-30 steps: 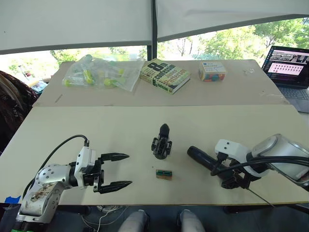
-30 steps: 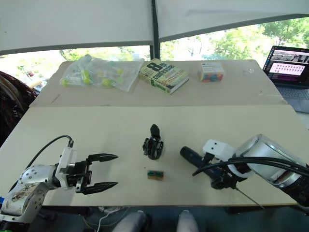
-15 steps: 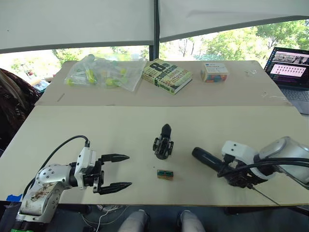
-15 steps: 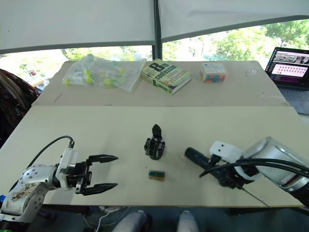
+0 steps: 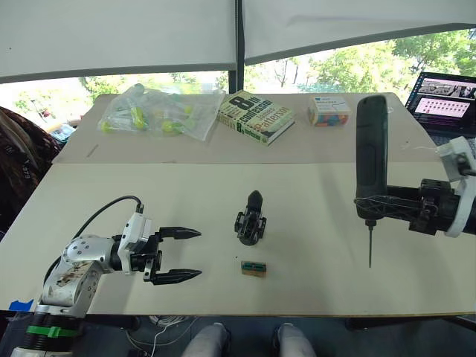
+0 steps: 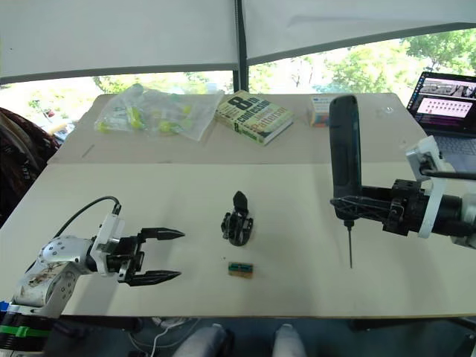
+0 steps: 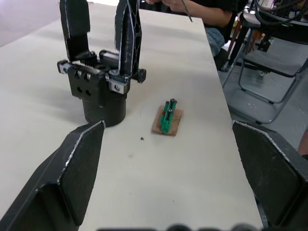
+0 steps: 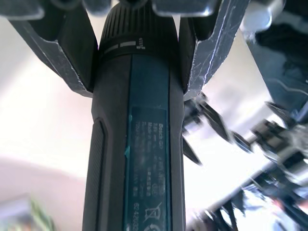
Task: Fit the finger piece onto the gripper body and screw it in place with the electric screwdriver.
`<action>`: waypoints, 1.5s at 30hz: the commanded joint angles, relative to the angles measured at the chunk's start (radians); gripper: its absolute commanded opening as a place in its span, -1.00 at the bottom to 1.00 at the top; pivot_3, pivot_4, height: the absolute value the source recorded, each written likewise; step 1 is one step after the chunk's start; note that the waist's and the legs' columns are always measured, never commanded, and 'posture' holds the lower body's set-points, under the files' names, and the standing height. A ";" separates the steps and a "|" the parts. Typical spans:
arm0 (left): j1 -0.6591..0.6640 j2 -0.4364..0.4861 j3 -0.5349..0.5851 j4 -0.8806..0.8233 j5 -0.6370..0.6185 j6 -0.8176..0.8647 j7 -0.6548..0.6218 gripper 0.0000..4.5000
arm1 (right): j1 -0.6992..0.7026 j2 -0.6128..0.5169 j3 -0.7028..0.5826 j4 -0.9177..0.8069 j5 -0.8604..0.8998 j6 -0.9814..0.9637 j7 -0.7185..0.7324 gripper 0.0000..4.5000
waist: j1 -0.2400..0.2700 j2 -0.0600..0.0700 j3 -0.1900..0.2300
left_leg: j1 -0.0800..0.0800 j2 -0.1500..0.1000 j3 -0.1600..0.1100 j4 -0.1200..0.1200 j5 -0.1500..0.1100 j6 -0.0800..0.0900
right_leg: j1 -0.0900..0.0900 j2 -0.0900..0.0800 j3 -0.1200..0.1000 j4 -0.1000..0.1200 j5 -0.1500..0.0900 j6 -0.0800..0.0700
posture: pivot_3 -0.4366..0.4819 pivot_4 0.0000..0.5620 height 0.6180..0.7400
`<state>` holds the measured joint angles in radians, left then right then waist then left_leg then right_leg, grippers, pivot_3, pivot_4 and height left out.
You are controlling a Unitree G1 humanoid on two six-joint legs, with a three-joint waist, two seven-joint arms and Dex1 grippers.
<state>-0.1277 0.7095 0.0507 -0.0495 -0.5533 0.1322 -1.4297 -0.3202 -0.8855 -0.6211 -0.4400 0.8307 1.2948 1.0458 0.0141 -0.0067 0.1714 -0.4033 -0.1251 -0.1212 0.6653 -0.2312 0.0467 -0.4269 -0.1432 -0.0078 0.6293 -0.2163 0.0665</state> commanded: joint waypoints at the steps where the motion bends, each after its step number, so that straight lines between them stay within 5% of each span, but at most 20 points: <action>1: -0.012 -0.007 -0.008 0.005 0.007 -0.031 -0.018 1.00 | 0.016 0.137 -0.042 -0.184 0.111 -0.136 -0.082 -0.15 | -0.003 0.000 0.000 | 0.000 0.000 0.000 0.000 0.000 0.000 | 0.000 0.000 0.000 0.000 0.000 0.000 | -0.05 -0.47 1.00; 5: -0.001 -0.020 -0.022 -0.003 0.017 -0.043 -0.010 1.00 | 0.099 0.289 0.106 -0.320 0.061 -0.372 -0.065 -0.15 | -0.008 0.001 0.000 | 0.002 0.001 0.000 0.000 0.000 0.000 | -0.001 0.000 0.003 0.002 0.000 0.000 | -0.05 -0.47 1.00; 9: 0.015 -0.051 -0.048 -0.013 0.041 -0.053 0.025 1.00 | 0.108 0.475 0.306 -0.282 -0.066 -0.730 0.022 -0.15 | -0.012 -0.001 0.000 | 0.004 0.000 0.001 0.000 0.000 -0.001 | 0.002 0.002 0.004 0.001 0.001 0.001 | -0.05 -0.47 1.00; 19: 0.031 -0.139 -0.122 0.030 0.161 -0.128 0.131 1.00 | 0.083 0.527 0.572 0.008 -0.212 -1.111 0.256 -0.15 | -0.020 -0.002 -0.001 | 0.009 0.001 0.004 0.000 0.000 -0.001 | 0.003 0.006 0.011 0.001 0.002 0.001 | -0.05 -0.47 1.00; 34: -0.019 -0.209 -0.240 0.097 0.263 -0.204 0.172 1.00 | 0.181 0.446 0.586 -0.037 -0.157 -1.170 0.262 -0.15 | -0.017 -0.002 -0.001 | 0.010 0.003 0.008 -0.001 0.000 -0.001 | 0.002 0.008 0.015 0.002 0.002 0.001 | -0.05 -0.47 1.00; 45: -0.025 -0.220 -0.245 0.106 0.258 -0.204 0.183 1.00 | 0.128 0.464 0.624 0.013 -0.175 -1.181 0.204 -0.15 | -0.017 -0.002 -0.001 | 0.011 0.004 0.010 -0.001 0.000 -0.001 | 0.002 0.009 0.017 0.002 0.003 0.001 | -0.05 -0.47 1.00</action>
<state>-0.1493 0.4939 -0.1954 0.0592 -0.2893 -0.0589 -1.2522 -0.1577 -0.4374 -0.0037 -0.4179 0.6378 0.1444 1.2596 -0.0030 -0.0088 0.1705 -0.3919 -0.1210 -0.1114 0.6644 -0.2313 0.0452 -0.4246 -0.1338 0.0090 0.6313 -0.2130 0.0675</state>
